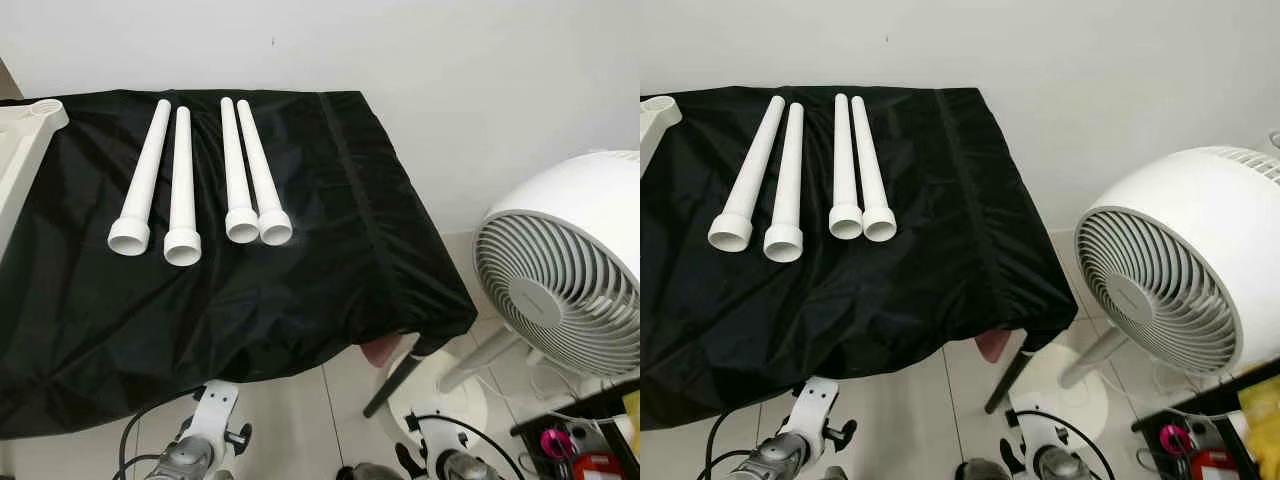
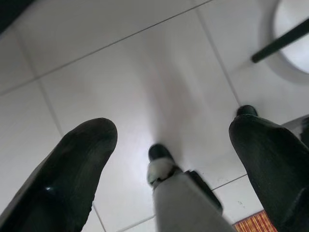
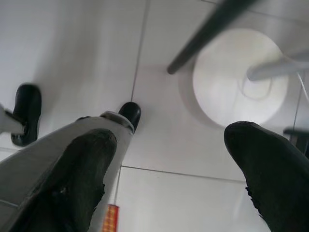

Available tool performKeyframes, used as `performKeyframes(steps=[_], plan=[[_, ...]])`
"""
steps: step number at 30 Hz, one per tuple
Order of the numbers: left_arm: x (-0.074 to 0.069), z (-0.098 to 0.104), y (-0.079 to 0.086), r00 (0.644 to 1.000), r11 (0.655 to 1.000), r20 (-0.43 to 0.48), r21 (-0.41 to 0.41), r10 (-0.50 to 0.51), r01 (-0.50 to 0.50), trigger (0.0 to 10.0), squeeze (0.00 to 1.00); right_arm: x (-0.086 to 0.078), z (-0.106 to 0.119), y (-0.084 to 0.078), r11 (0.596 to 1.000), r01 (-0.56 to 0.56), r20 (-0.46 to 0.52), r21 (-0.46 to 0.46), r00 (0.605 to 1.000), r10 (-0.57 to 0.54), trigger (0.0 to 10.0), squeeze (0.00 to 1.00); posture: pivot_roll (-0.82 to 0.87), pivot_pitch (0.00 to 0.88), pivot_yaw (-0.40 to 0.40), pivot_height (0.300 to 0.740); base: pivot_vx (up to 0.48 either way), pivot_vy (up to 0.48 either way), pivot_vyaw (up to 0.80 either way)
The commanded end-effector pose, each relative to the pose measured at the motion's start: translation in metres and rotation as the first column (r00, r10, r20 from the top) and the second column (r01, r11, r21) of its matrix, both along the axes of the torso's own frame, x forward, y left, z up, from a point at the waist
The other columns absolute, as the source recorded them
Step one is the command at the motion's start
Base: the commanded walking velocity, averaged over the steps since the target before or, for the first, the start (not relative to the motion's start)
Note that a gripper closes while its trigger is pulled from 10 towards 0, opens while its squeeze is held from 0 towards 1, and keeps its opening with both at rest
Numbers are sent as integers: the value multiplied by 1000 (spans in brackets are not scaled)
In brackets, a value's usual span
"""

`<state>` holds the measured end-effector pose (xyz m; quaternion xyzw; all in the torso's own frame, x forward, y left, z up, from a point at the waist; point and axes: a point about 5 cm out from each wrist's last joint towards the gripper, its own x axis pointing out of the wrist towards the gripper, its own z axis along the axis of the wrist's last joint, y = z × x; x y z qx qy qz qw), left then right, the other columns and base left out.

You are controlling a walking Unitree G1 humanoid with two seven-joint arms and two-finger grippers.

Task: Building children table

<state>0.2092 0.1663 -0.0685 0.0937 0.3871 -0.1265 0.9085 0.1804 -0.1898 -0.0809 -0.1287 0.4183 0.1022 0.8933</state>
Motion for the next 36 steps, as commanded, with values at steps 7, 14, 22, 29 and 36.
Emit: performKeyframes(steps=[7,14,22,29,36], plan=[[-7,-4,3,1000,1000,-31,7,-6,7,10000,0,-2,-1,-2,1000,7,-9,-2,1000,-7,10000,0,-72,6,-35,740,0,0,678],[-7,-4,4,999,1000,-33,2,13,-13,10000,0,1,0,-3,1000,26,-2,-1,1000,-26,10000,0,-60,10,-24,740,0,0,0],[-7,-4,6,999,999,-38,4,36,-36,10000,0,2,0,3,1000,23,1,14,1000,-23,10000,0,-45,18,-12,740,0,33,0],[-8,-5,8,998,999,-43,7,37,-37,10000,0,3,0,6,999,24,5,25,1000,-24,10000,0,-39,23,-7,740,0,279,0],[-10,-6,10,998,999,-49,9,42,-42,10000,0,2,0,7,999,22,2,25,1000,-22,10000,0,-38,26,-9,740,0,285,0]])
